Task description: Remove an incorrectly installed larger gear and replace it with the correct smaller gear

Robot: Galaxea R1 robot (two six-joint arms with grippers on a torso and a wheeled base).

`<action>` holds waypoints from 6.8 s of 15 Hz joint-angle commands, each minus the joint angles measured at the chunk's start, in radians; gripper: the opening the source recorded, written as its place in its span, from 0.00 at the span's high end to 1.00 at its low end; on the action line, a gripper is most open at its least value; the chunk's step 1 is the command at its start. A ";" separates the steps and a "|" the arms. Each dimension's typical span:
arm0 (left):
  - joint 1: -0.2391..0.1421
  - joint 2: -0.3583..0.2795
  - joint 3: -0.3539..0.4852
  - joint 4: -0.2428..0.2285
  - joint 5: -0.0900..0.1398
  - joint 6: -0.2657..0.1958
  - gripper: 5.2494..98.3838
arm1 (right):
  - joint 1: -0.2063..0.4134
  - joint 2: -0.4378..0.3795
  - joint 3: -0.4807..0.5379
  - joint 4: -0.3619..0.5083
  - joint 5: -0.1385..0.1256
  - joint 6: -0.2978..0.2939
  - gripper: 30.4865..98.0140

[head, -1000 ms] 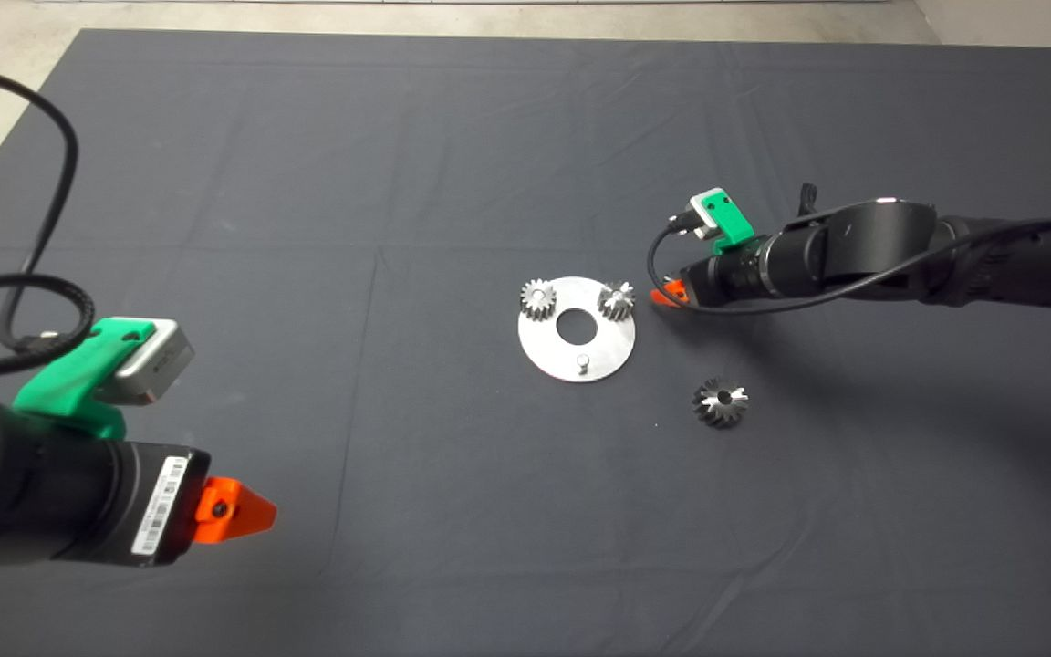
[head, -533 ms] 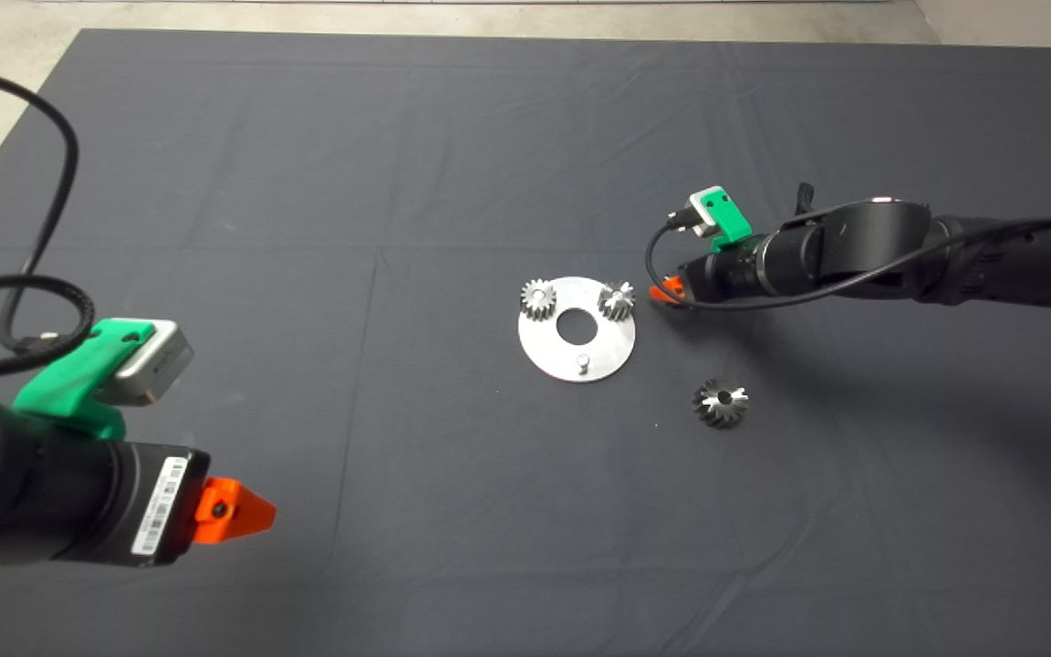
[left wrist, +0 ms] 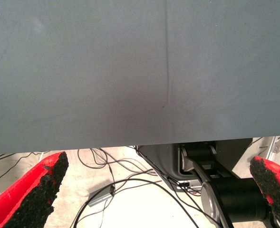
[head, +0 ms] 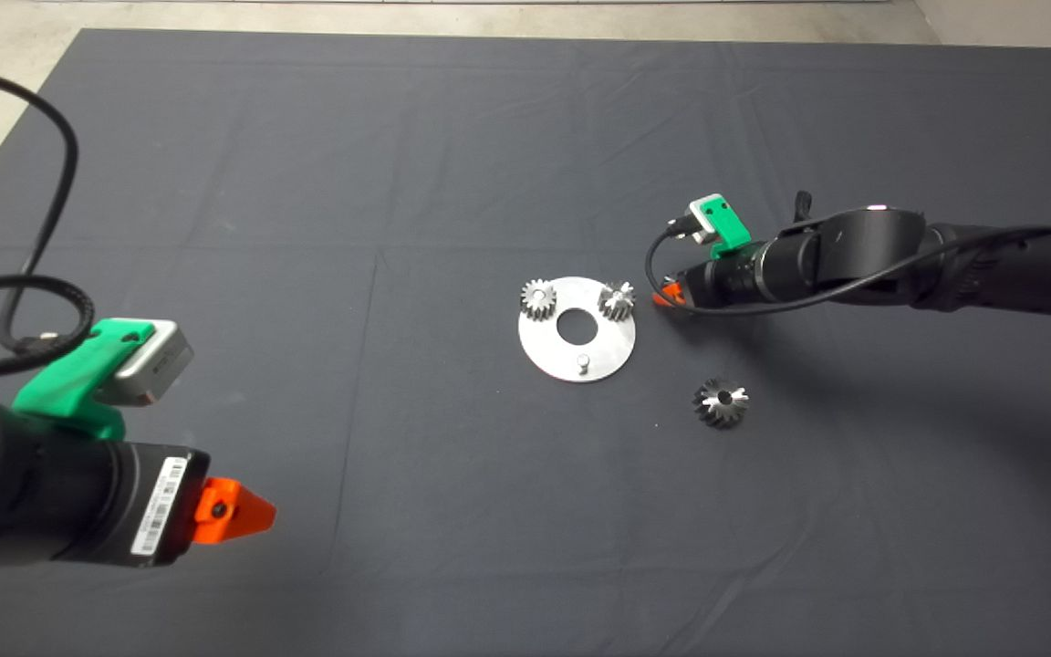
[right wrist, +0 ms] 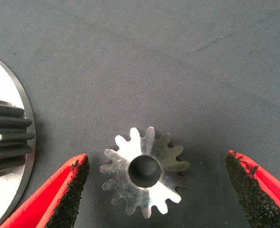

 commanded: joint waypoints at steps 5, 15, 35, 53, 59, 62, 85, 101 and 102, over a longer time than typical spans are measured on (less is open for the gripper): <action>-0.006 -0.002 0.012 -0.018 0.046 -0.003 0.00 | 0.013 -0.002 -0.002 -0.025 0.002 0.009 0.41; -0.006 -0.001 0.012 -0.018 0.046 0.000 0.00 | 0.010 -0.002 -0.008 -0.025 0.002 0.044 0.60; -0.006 -0.001 0.012 -0.018 0.046 0.000 0.00 | -0.007 -0.013 -0.005 -0.025 0.038 0.069 0.83; 0.008 0.003 0.012 -0.019 0.062 0.006 0.00 | 0.188 0.000 0.324 0.164 -0.042 0.066 0.87; 0.022 -0.004 0.012 -0.020 0.067 0.001 0.00 | 0.136 0.102 0.308 0.163 -0.040 0.057 0.87; 0.036 -0.004 0.012 -0.020 0.072 0.001 0.00 | 0.107 0.114 0.298 0.161 -0.039 0.055 0.87; 0.050 -0.004 0.012 -0.020 0.081 0.003 0.00 | 0.069 0.163 0.257 0.163 -0.094 -0.192 0.88; 0.050 -0.004 0.012 -0.019 0.081 0.002 0.00 | 0.024 0.197 0.203 0.161 -0.096 -0.198 0.88; 0.050 -0.004 0.012 -0.020 0.081 0.001 0.00 | 0.024 0.197 0.202 0.161 -0.096 -0.198 0.88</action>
